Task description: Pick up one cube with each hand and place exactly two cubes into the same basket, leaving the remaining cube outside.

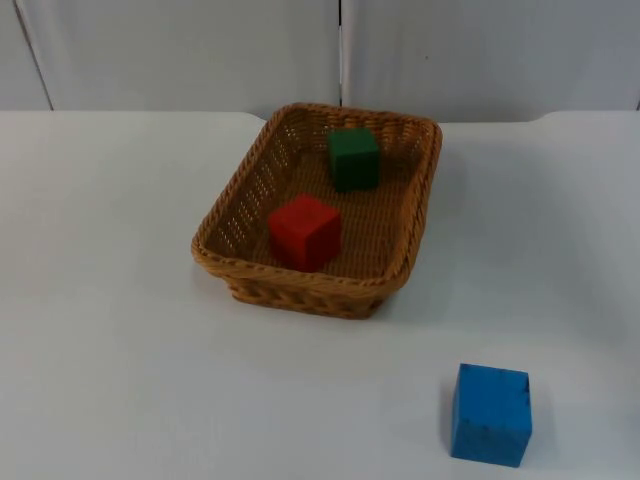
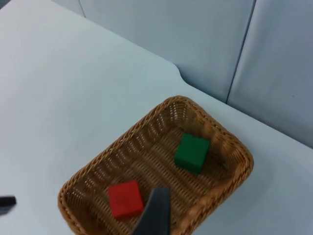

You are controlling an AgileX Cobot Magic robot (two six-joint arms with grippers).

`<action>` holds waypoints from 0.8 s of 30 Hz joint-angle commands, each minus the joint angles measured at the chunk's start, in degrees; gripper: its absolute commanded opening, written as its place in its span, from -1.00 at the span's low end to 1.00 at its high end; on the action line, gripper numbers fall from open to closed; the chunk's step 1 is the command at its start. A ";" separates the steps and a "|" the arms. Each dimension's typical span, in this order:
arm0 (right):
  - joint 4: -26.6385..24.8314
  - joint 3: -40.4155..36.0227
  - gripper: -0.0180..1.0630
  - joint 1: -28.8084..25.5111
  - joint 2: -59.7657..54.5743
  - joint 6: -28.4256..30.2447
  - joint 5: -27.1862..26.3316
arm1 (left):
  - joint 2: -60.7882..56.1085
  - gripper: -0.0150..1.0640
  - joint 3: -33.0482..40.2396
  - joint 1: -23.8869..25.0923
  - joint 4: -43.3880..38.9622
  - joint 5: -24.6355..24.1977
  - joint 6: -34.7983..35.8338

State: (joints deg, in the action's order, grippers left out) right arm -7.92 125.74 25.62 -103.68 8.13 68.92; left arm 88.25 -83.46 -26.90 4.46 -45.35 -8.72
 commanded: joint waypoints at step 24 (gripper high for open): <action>-0.38 -51.52 0.48 0.19 35.15 0.48 -22.90 | -23.41 0.40 22.43 0.09 0.60 6.10 0.46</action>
State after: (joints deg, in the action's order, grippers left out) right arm -8.00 75.99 25.62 -70.65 8.13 47.75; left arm 66.08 -62.04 -26.90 4.57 -40.22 -8.59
